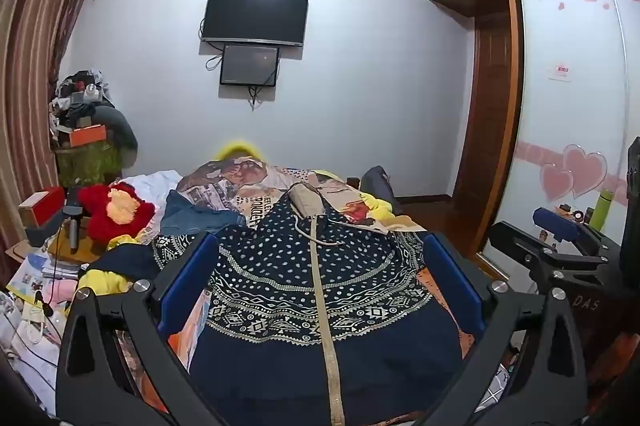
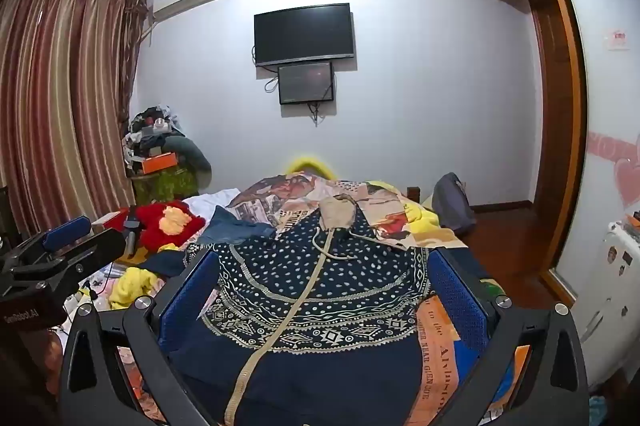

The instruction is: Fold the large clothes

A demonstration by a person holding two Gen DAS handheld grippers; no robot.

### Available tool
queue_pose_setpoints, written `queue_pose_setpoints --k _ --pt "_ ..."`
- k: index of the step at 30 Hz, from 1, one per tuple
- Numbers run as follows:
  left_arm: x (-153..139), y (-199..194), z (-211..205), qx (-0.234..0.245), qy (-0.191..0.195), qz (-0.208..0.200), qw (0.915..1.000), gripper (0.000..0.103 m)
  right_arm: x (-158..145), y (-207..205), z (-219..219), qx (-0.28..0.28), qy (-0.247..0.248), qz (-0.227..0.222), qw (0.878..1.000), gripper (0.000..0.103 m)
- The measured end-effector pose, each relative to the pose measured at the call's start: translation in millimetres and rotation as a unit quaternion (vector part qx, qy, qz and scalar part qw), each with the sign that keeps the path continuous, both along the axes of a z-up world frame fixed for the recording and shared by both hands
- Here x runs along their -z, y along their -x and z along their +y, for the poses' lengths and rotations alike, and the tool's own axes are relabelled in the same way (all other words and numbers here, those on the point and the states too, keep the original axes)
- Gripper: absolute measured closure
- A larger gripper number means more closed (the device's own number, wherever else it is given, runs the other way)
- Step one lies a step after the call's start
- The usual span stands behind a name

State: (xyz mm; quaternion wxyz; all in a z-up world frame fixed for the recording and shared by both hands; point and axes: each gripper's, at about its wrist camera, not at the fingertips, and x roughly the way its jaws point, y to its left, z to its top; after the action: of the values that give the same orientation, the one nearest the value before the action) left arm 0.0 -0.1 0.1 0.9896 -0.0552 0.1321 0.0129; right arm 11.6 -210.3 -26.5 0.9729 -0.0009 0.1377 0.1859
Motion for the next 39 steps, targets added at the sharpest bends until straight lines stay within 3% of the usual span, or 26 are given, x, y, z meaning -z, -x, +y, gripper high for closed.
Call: queue_pose_setpoints --k 39 --pt "7.9 -7.9 7.0 -0.012 -0.011 0.016 0.9997 0.000 0.4 -0.5 5.8 -0.005 -0.001 0.009 1.000 0.000"
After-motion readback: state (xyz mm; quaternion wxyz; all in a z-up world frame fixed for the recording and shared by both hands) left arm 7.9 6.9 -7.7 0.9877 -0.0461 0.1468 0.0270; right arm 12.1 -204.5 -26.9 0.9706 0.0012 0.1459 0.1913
